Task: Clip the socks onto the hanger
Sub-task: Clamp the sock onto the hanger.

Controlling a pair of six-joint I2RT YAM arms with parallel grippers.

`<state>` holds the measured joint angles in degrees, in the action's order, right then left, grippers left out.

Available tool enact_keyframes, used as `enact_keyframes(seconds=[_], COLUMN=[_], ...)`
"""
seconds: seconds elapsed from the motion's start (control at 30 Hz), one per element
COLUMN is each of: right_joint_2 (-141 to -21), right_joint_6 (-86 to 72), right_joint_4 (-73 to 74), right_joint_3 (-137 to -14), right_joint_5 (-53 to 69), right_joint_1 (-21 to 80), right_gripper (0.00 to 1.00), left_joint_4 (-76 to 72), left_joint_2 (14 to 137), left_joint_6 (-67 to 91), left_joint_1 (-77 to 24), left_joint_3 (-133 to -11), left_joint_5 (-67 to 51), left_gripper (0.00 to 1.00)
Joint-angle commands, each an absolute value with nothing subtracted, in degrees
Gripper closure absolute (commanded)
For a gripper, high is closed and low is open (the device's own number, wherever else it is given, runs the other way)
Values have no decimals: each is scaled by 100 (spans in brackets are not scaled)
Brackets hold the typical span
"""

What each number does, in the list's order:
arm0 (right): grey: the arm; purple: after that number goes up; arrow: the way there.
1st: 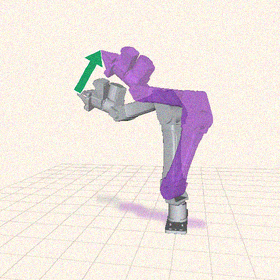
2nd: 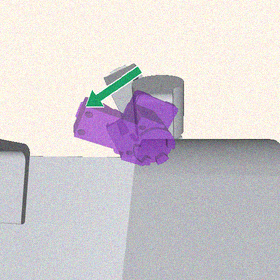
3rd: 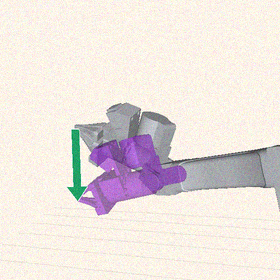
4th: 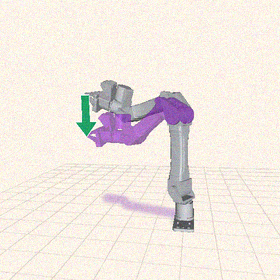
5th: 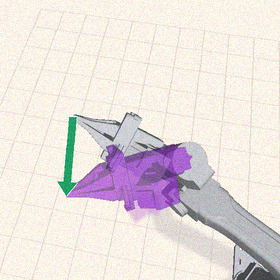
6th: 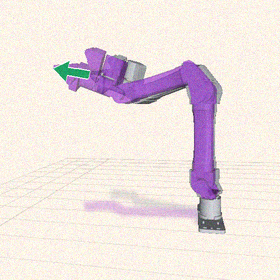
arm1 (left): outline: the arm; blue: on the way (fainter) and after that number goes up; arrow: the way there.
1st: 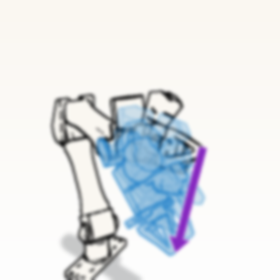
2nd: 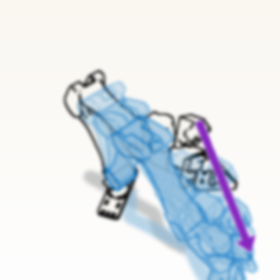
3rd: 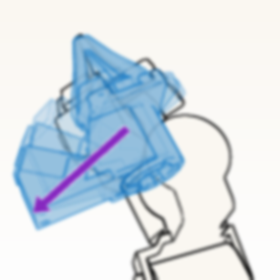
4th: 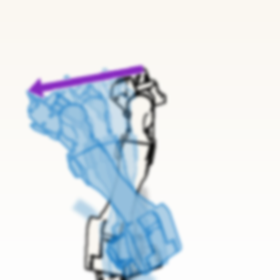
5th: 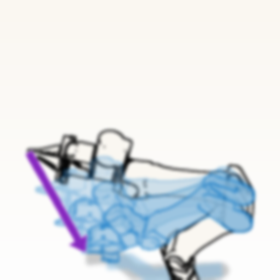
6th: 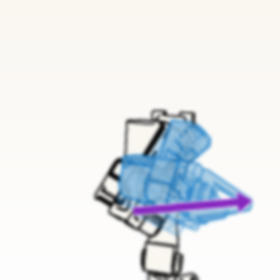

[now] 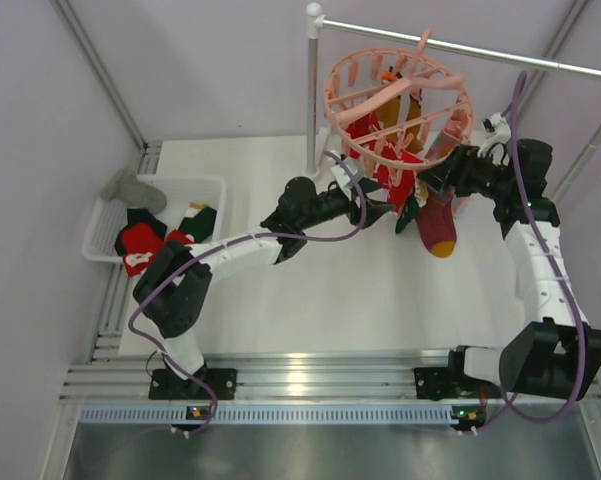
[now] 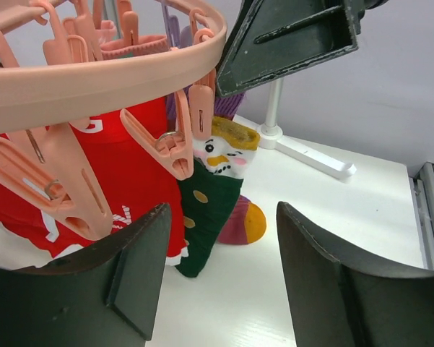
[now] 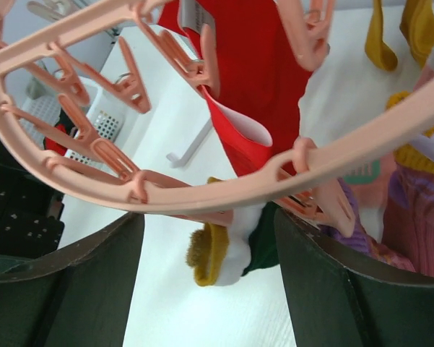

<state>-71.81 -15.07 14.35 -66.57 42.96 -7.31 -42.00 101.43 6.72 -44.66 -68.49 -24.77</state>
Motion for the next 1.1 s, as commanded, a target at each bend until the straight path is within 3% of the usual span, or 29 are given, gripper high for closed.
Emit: enact_keyframes(seconds=[0.0, 0.83, 0.97, 1.07], right_joint_2=[-7207, -7770, -7515, -7164], right_joint_6=[-1204, -1240, -1204, -968], right_joint_4=[1591, 536, 545, 755], right_joint_3=[-6961, -7453, -7322, -7129], right_joint_5=[4500, 4078, 4288, 4377], right_joint_1=[-958, -1854, -1995, -2039], right_gripper=[29, 32, 30, 22], left_joint_4=[-4387, -2391, -2180, -2127], left_joint_2=[9985, 7770, 7647, 7576], left_joint_6=[440, 53, 53, 53], left_joint_1=[-4456, -4474, -4474, -4465], left_joint_3=[-7084, -5845, -5783, -5731], left_joint_5=[-2716, -2153, -2057, -2030], left_gripper=[35, 36, 36, 36])
